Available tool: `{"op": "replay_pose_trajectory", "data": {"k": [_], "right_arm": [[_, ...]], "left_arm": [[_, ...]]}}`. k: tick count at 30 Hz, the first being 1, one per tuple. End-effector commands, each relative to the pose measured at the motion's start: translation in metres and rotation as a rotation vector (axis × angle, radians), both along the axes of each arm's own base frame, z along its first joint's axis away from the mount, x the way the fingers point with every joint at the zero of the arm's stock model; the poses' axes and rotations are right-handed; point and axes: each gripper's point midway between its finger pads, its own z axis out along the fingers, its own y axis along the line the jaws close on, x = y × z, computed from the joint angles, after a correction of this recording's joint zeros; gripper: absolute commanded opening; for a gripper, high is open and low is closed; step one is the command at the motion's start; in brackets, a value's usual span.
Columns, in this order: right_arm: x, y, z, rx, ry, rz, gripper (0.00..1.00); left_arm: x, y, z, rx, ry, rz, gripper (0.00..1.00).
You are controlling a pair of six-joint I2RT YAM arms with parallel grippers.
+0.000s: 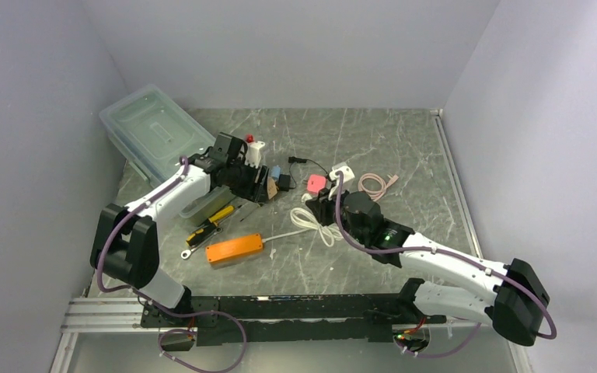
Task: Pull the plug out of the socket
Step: Remove the plug from the socket, then place the plug at the center of the board.
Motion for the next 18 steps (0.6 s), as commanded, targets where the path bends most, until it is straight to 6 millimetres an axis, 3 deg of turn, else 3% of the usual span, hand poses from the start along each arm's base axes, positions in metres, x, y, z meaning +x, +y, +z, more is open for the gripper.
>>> {"op": "replay_pose_trajectory", "data": {"k": [1, 5, 8, 15, 18], "right_arm": [[-0.009, 0.014, 0.026, 0.084, -0.032, 0.076, 0.0], [0.002, -0.002, 0.025, 0.042, -0.037, -0.014, 0.0], [0.019, -0.027, 0.028, 0.006, -0.029, -0.126, 0.0], [0.066, -0.125, 0.069, -0.051, -0.06, -0.445, 0.0], [0.09, -0.162, 0.078, -0.055, -0.048, -0.556, 0.0]], "left_arm": [[0.008, -0.012, 0.024, -0.056, -0.1, -0.037, 0.0], [0.002, -0.021, 0.028, -0.106, -0.081, -0.07, 0.0], [-0.002, -0.028, 0.032, -0.147, -0.064, -0.092, 0.0], [-0.007, -0.029, 0.05, -0.176, -0.126, -0.101, 0.0], [-0.01, -0.03, 0.052, -0.189, -0.118, -0.101, 0.0]]}}
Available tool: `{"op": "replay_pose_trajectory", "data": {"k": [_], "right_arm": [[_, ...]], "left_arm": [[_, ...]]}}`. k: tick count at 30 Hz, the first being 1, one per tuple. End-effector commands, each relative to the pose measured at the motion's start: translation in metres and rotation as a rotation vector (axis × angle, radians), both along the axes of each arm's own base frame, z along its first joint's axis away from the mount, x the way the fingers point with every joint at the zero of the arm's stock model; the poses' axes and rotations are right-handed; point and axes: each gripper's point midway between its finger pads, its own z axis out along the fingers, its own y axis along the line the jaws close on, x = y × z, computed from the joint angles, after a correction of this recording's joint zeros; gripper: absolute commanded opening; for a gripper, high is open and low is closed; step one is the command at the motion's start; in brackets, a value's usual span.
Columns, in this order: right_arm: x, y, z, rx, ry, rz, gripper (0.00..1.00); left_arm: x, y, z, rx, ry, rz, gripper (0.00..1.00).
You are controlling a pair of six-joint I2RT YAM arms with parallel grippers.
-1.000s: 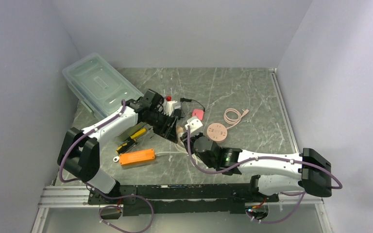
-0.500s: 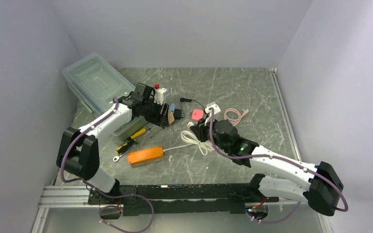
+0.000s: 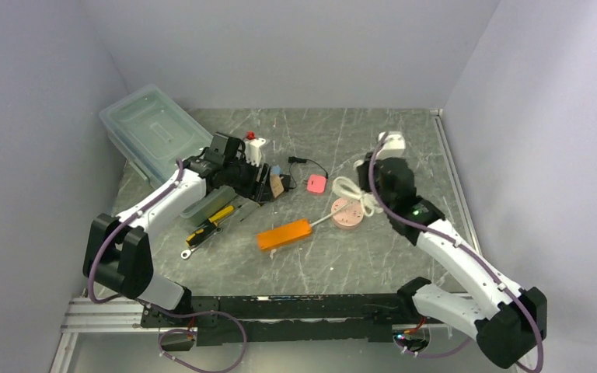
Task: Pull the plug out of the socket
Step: Place the plug at the center of the board.
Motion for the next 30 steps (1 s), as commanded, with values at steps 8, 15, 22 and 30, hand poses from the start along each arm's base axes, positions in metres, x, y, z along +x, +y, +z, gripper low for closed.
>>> {"op": "replay_pose_trajectory", "data": {"k": [8, 15, 22, 30], "right_arm": [[0.091, -0.108, 0.028, 0.083, 0.021, -0.307, 0.0], [0.11, -0.089, -0.064, 0.122, 0.238, -0.235, 0.0], [0.107, -0.091, -0.099, 0.151, 0.297, -0.276, 0.5], [0.098, -0.095, -0.091, 0.149, 0.262, -0.284, 0.99]], "left_arm": [[-0.01, -0.015, 0.015, -0.07, -0.01, -0.032, 0.0], [-0.015, -0.019, -0.009, 0.008, 0.049, -0.019, 0.0], [-0.017, -0.015, -0.042, 0.196, 0.058, 0.001, 0.02], [-0.019, -0.029, -0.044, 0.169, 0.039, -0.038, 0.06]]}}
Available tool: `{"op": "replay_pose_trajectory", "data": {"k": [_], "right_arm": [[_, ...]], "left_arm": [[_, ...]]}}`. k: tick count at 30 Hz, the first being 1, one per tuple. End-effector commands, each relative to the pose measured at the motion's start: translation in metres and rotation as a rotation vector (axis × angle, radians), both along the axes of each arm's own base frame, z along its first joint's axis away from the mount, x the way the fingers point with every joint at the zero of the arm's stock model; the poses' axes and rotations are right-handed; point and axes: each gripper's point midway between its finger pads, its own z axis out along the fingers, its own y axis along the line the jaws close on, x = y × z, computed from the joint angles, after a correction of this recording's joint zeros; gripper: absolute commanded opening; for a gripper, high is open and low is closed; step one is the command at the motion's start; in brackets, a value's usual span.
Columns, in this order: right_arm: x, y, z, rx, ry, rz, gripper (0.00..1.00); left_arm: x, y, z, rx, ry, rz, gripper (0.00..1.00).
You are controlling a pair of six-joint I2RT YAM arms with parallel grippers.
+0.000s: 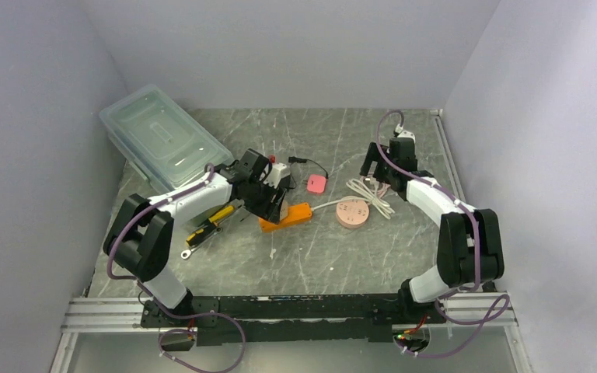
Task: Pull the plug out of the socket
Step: Place the plug at the center of the board.
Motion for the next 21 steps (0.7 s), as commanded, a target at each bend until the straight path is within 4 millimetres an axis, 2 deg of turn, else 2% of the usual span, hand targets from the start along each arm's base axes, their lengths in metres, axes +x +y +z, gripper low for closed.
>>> {"op": "replay_pose_trajectory", "data": {"k": [1, 4, 9, 12, 15, 17, 20, 21], "right_arm": [[0.002, -0.002, 0.03, 0.017, -0.114, -0.014, 0.99], [0.0, -0.001, 0.044, 0.038, -0.19, -0.015, 1.0], [-0.009, -0.001, 0.05, 0.053, -0.237, -0.017, 1.0], [-0.017, -0.005, 0.055, 0.04, -0.246, -0.028, 1.0], [-0.027, -0.005, 0.062, 0.05, -0.276, -0.023, 1.0], [-0.033, -0.006, 0.069, 0.054, -0.302, -0.026, 1.0], [-0.04, -0.006, 0.08, 0.063, -0.33, -0.029, 1.0], [-0.042, -0.006, 0.084, 0.065, -0.336, -0.027, 1.0]], "left_arm": [[0.016, -0.018, 0.024, -0.057, -0.117, -0.018, 0.09], [0.037, -0.019, 0.02, -0.006, -0.176, 0.007, 0.1], [0.071, -0.051, 0.017, -0.051, -0.188, 0.003, 0.11], [0.084, -0.062, 0.005, -0.043, -0.175, 0.0, 0.14], [0.088, -0.065, -0.01, -0.021, -0.147, 0.0, 0.2], [0.087, -0.066, -0.017, -0.018, -0.135, -0.001, 0.33], [0.086, -0.067, -0.018, -0.033, -0.129, 0.014, 0.62], [0.085, -0.069, -0.016, -0.045, -0.131, 0.018, 0.75]]}}
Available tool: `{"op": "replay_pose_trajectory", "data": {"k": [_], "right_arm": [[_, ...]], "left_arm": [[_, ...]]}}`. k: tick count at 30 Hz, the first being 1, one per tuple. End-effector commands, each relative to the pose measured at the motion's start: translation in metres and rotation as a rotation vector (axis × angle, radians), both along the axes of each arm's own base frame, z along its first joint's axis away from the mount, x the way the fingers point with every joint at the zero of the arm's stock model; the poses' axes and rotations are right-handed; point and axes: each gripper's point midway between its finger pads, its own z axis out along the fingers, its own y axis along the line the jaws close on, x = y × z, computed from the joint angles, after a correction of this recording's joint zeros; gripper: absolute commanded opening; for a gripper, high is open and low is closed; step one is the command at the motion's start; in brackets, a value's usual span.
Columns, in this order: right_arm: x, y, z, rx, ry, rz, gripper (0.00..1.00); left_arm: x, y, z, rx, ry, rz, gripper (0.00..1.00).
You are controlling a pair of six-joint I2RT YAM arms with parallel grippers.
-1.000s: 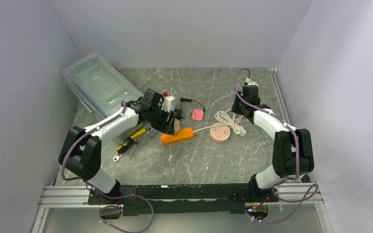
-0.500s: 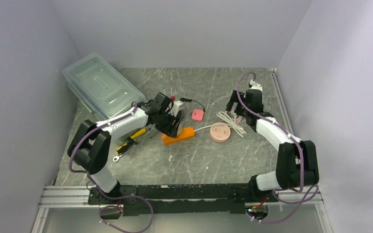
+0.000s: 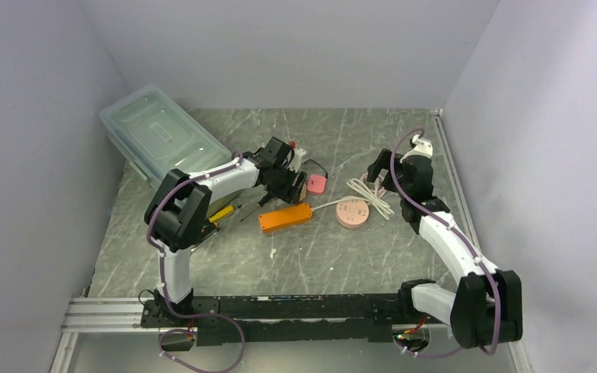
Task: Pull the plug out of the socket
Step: Place the plug at the center of the board, then reset both arms
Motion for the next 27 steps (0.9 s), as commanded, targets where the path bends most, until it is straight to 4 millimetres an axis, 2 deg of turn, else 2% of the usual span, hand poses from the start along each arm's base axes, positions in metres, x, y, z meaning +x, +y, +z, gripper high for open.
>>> {"op": "replay_pose_trajectory", "data": {"k": [1, 4, 9, 12, 14, 17, 19, 21, 24, 27], "right_arm": [[-0.001, -0.001, 0.032, 0.023, -0.091, -0.012, 1.0], [-0.006, -0.002, 0.044, 0.022, -0.108, -0.008, 1.0], [-0.013, -0.003, 0.056, 0.025, -0.141, -0.009, 1.0], [-0.02, 0.001, 0.058, 0.034, -0.139, 0.014, 1.0], [-0.023, 0.005, 0.061, 0.018, -0.14, 0.055, 1.0], [-0.029, 0.008, 0.063, -0.009, -0.127, 0.098, 1.0], [-0.032, 0.004, 0.066, -0.027, -0.119, 0.083, 1.0], [-0.037, 0.003, 0.074, -0.044, -0.133, 0.09, 1.0], [-0.044, -0.002, 0.09, -0.059, -0.188, 0.075, 1.0], [-0.053, -0.004, 0.112, -0.069, -0.255, 0.073, 1.0]], "left_arm": [[0.006, -0.012, 0.01, -0.054, -0.027, 0.02, 0.84], [0.007, -0.014, 0.015, -0.067, -0.035, 0.028, 0.99], [0.01, -0.012, 0.03, -0.079, -0.09, 0.035, 1.0], [0.015, -0.013, 0.054, -0.118, -0.157, 0.045, 1.0], [0.02, -0.01, 0.078, -0.137, -0.227, 0.06, 1.0], [0.032, 0.007, 0.117, -0.134, -0.372, 0.129, 1.0], [0.038, 0.021, 0.149, -0.17, -0.458, 0.18, 1.0], [0.04, 0.04, 0.189, -0.227, -0.519, 0.254, 1.0], [0.045, 0.086, 0.243, -0.252, -0.601, 0.424, 1.0], [0.034, 0.133, 0.284, -0.241, -0.683, 0.577, 1.0]]}}
